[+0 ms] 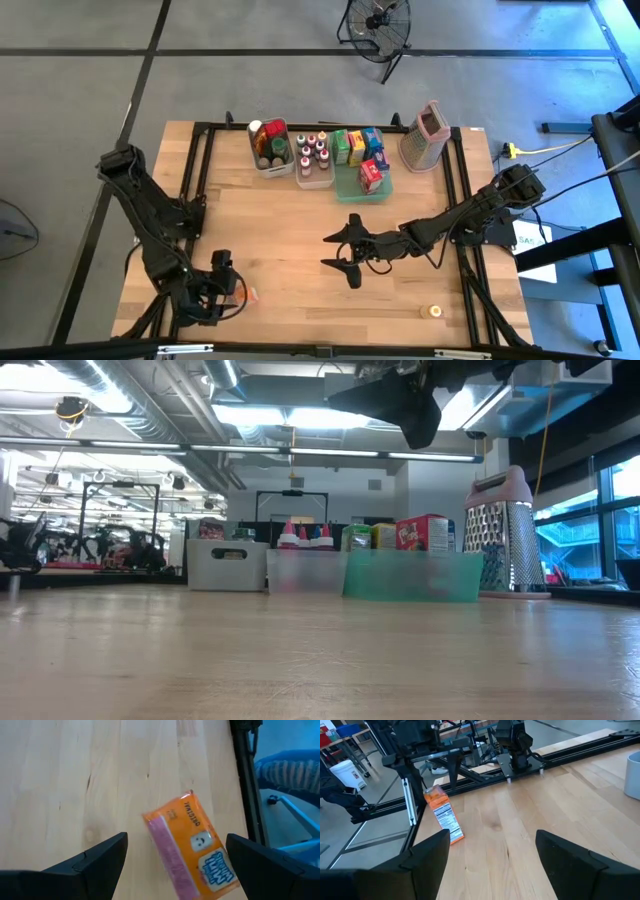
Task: Pick & Place Kitchen Items
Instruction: Put the orange cereal box into the green bin
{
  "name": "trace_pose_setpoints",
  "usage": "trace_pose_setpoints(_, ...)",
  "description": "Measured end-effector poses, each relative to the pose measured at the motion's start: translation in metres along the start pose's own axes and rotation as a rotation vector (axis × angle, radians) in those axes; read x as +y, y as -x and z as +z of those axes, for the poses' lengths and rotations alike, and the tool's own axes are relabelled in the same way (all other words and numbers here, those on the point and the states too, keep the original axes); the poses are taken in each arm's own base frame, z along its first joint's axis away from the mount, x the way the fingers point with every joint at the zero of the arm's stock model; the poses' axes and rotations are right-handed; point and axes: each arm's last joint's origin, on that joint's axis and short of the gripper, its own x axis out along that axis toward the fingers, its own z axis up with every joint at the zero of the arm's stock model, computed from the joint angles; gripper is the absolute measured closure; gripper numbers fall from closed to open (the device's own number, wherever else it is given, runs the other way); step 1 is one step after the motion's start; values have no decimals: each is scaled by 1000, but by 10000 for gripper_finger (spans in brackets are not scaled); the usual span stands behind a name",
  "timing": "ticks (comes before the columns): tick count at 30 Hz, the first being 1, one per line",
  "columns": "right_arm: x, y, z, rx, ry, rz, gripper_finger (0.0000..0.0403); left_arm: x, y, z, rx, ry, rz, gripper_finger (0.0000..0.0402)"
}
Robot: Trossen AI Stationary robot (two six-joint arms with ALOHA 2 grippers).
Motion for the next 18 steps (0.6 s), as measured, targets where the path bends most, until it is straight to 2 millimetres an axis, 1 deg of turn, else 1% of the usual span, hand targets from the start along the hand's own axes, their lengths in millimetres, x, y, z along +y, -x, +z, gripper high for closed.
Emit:
trace_pose_setpoints(14,0,0,0,0,-5,1,105,-8,-29,-12,49,-52,100,68)
trace_pose_setpoints(18,0,0,0,0,-7,1,105,-9,-34,-14,60,-62,114,68)
